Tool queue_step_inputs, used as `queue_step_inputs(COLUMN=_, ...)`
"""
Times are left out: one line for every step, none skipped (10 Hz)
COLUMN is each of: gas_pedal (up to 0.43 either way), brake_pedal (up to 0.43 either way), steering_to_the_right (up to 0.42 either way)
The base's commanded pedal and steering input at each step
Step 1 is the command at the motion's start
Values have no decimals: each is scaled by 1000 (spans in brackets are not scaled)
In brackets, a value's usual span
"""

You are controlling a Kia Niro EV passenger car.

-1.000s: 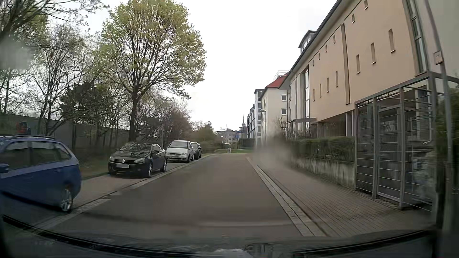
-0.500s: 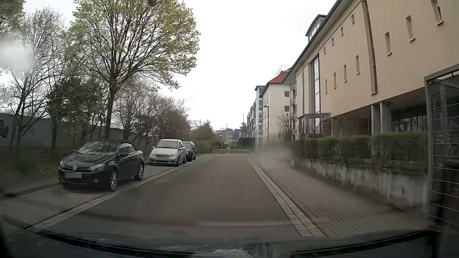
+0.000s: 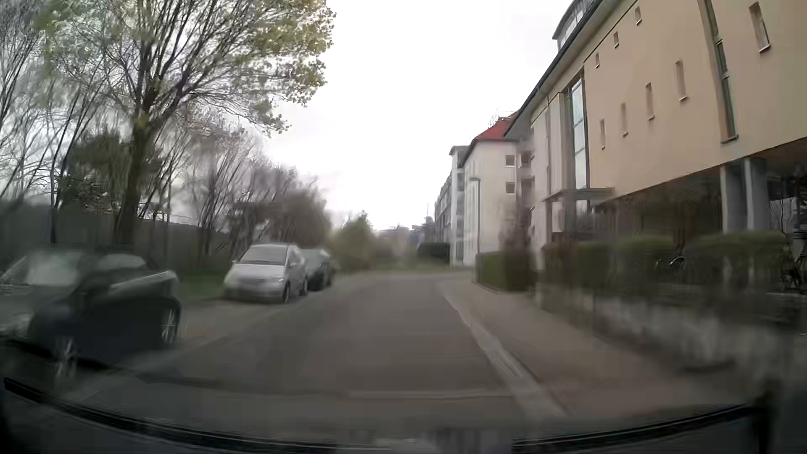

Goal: Follow the waypoints while adhering to traffic rules and regulations

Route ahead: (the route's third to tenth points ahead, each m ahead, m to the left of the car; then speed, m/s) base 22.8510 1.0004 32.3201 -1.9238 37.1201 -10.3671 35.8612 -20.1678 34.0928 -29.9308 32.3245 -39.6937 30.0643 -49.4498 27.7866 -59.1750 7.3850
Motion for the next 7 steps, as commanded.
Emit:
queue_step_inputs(gas_pedal=87, brake_pedal=0, steering_to_the_right=3)
queue_step_inputs(gas_pedal=87, brake_pedal=0, steering_to_the_right=4)
queue_step_inputs(gas_pedal=67, brake_pedal=0, steering_to_the_right=4)
queue_step_inputs(gas_pedal=59, brake_pedal=0, steering_to_the_right=4)
queue_step_inputs(gas_pedal=47, brake_pedal=0, steering_to_the_right=4)
queue_step_inputs(gas_pedal=47, brake_pedal=0, steering_to_the_right=4)
queue_step_inputs(gas_pedal=47, brake_pedal=0, steering_to_the_right=4)
